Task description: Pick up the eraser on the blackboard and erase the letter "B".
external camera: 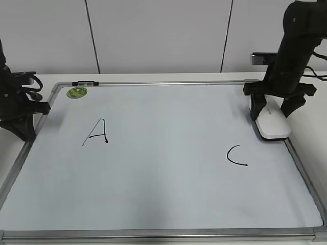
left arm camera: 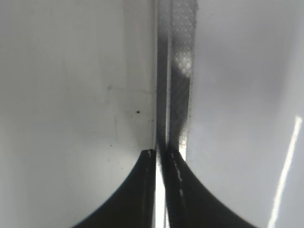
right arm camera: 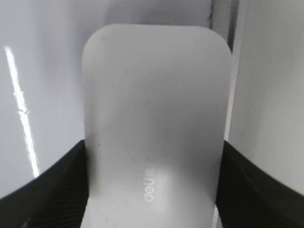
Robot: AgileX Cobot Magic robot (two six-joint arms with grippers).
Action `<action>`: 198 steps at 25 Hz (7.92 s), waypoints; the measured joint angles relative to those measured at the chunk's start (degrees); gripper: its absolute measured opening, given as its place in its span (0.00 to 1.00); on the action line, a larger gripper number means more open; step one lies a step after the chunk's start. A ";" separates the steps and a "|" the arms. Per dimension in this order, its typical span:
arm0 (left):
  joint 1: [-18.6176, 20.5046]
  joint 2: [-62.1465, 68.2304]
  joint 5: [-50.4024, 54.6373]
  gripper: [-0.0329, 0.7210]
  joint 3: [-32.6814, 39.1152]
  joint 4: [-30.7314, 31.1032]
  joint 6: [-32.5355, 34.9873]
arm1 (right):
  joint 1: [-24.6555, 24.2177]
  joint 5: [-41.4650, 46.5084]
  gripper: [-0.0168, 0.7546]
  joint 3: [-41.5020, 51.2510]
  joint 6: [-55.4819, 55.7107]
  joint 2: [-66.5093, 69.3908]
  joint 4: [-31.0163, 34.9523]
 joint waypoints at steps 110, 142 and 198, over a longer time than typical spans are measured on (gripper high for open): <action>-14.65 -110.85 5.26 0.70 59.35 3.79 2.30 | 13.51 -3.63 0.70 79.20 3.44 -125.34 -9.89; -9.75 -119.22 5.75 0.66 59.84 0.48 3.47 | 9.25 -4.48 0.70 79.20 3.00 -128.74 -9.65; -4.69 -124.79 5.96 0.66 60.37 0.98 3.47 | 0.65 -4.58 0.69 79.20 -0.45 -130.38 -6.73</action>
